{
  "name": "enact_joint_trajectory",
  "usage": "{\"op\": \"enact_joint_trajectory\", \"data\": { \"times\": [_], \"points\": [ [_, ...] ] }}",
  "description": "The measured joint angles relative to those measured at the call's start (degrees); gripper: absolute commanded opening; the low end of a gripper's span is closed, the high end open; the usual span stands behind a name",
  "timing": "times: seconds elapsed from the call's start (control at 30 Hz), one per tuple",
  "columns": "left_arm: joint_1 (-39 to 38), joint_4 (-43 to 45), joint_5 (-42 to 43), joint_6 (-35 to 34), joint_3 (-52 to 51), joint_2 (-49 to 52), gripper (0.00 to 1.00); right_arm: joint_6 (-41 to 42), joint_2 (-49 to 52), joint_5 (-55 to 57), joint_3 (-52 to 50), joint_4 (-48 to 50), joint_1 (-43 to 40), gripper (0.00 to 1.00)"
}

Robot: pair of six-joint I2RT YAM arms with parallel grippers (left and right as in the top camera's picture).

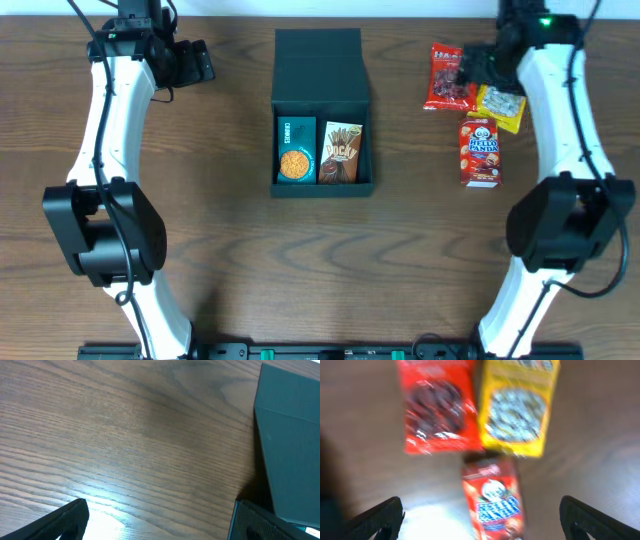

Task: Pack container
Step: 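Move the right gripper back toward the red Hello Panda box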

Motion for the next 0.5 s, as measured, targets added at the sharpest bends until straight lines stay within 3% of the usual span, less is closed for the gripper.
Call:
{"op": "enact_joint_trajectory", "data": {
  "times": [0.5],
  "points": [
    [-0.04,0.24,0.15,-0.52,0.0,0.02,0.95,-0.81,0.76,-1.22,-18.97,2.49,-1.64,0.99]
  ]
}}
